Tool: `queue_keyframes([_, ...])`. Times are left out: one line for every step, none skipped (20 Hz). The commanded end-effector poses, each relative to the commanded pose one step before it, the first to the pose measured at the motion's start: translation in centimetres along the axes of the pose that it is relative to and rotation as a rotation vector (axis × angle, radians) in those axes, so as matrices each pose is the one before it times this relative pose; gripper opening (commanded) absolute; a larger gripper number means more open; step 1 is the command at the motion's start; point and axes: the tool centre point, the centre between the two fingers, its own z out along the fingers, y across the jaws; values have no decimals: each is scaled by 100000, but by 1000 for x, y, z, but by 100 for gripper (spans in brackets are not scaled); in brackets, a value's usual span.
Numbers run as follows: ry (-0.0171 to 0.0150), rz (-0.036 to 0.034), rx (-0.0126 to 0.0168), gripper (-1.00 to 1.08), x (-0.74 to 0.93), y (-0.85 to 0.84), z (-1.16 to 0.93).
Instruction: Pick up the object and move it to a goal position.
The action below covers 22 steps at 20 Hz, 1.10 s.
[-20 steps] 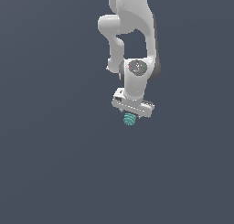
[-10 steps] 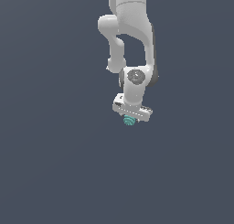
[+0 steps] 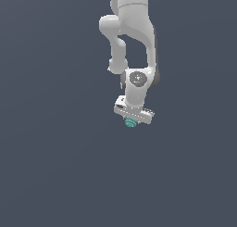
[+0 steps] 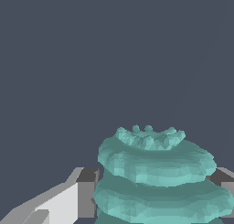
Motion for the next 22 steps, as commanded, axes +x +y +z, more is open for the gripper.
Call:
queue_keyframes([-137, 31, -103, -100, -34, 49, 103])
queue_keyframes([0, 0, 0, -100, 0, 0, 0])
queue_keyframes([0, 0, 0, -100, 0, 0, 0])
queue_keyframes([134, -15, 102, -100, 40, -40, -93])
queue_keyframes([0, 0, 0, -100, -1, -9, -30])
queue_keyframes([0, 0, 0, -100, -3, -26, -89])
queue_keyframes([0, 0, 0, -100, -4, -43, -149])
queue_keyframes([0, 0, 0, -100, -6, -61, -209])
queue_keyframes([0, 0, 0, -100, -8, -79, -271])
queue_keyframes([0, 0, 0, -100, -9, -97, -332])
queue_keyframes([0, 0, 0, -100, -11, -115, -394])
queue_keyframes([0, 0, 0, -100, -12, -132, -454])
queue_keyframes([0, 0, 0, -100, -14, -149, -513])
queue_keyframes([0, 0, 0, -100, -15, -166, -570])
queue_keyframes([0, 0, 0, -100, -15, -182, -626])
queue_keyframes([0, 0, 0, -100, -16, -197, -681])
queue_keyframes([0, 0, 0, -100, -16, -213, -734])
queue_keyframes([-7, 27, -40, -100, -8, -218, -772])
queue_keyframes([0, 0, 0, -100, -17, -242, -838])
queue_keyframes([0, 0, 0, -100, -16, -257, -888])
queue_keyframes([2, 20, -44, -100, -10, -267, -924])
queue_keyframes([0, 0, 0, -100, -15, -286, -985])
